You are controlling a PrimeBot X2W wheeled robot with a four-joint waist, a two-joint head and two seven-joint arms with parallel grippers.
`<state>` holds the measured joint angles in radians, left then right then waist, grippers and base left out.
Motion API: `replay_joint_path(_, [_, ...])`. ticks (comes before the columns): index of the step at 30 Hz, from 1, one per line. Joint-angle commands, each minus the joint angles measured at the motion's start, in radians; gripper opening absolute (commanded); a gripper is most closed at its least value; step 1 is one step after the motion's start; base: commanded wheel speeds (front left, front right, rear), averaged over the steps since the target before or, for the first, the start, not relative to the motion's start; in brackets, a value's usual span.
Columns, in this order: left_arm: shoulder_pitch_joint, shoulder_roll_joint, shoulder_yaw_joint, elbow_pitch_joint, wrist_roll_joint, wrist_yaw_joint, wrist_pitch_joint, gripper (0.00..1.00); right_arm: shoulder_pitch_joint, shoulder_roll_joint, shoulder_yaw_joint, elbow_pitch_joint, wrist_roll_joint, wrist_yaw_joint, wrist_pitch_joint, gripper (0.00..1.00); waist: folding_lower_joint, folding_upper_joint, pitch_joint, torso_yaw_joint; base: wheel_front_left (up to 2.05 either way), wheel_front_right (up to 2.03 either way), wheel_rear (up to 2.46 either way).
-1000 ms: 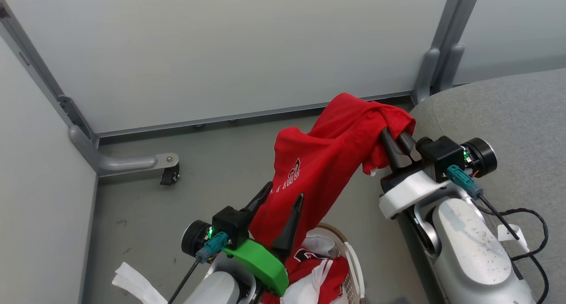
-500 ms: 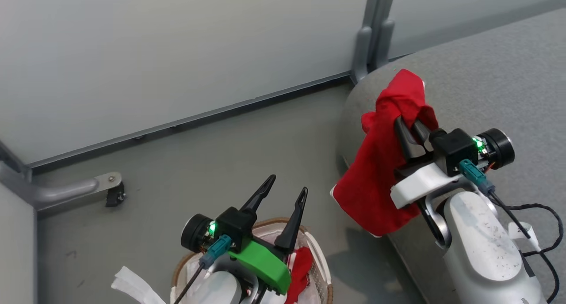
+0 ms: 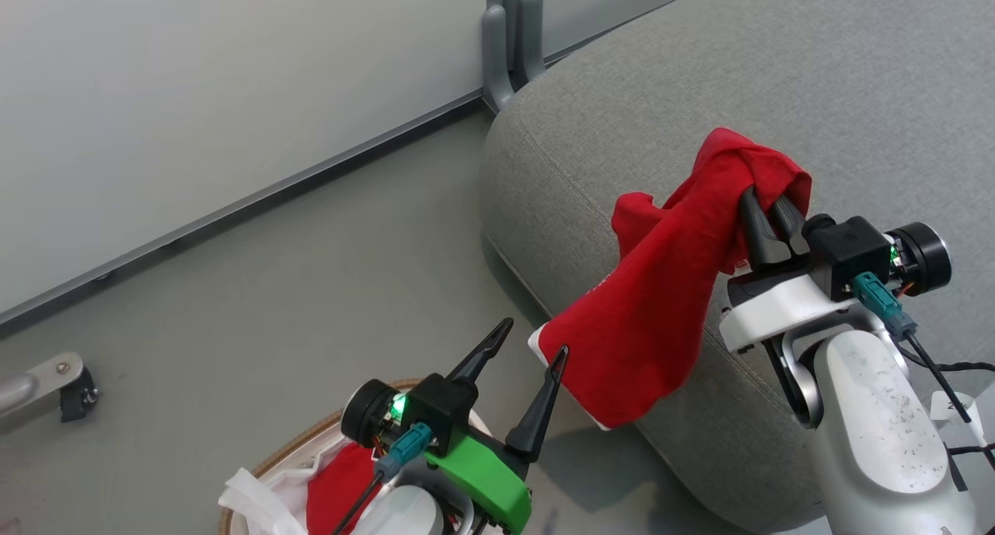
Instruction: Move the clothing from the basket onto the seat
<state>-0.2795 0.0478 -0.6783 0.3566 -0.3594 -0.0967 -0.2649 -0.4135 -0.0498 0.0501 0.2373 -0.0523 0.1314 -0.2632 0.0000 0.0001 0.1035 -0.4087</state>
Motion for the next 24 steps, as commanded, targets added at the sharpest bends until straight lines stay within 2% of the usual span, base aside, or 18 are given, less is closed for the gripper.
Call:
replay_joint_path(1, [-0.018, 0.005, -0.001, 0.000, 0.002, -0.005, 0.001, 1.00, 0.013, -0.001, -0.001, -0.006, 0.006, -0.001, -0.002, 0.00, 0.0000, -0.0001, 0.036, -0.039, 0.00, 0.00, 0.00])
replay_joint_path(7, [-0.027, 0.005, -0.014, 0.004, 0.017, -0.007, 0.001, 1.00, -0.009, -0.002, -0.017, -0.011, 0.006, -0.001, -0.002, 0.00, 0.0000, -0.0001, 0.064, -0.033, 0.00, 0.00, 0.00])
replay_joint_path(13, [-0.047, 0.005, 0.007, -0.001, 0.054, -0.009, 0.001, 1.00, -0.101, -0.011, -0.094, -0.024, -0.025, -0.001, -0.002, 0.00, 0.0000, -0.0001, 0.132, -0.003, 0.00, 0.00, 0.00])
replay_joint_path(17, [-0.067, 0.007, 0.024, 0.003, 0.098, -0.015, 0.001, 1.00, -0.205, -0.046, -0.164, -0.021, -0.027, -0.001, -0.002, 0.00, 0.0000, -0.0001, 0.200, 0.029, 0.00, 0.00, 0.00])
replay_joint_path(24, [-0.142, 0.027, 0.050, -0.010, 0.152, -0.022, 0.001, 1.00, -0.424, -0.167, -0.292, 0.016, -0.035, -0.001, -0.002, 0.00, 0.0000, -0.0001, 0.360, 0.104, 0.00, 0.00, 0.00])
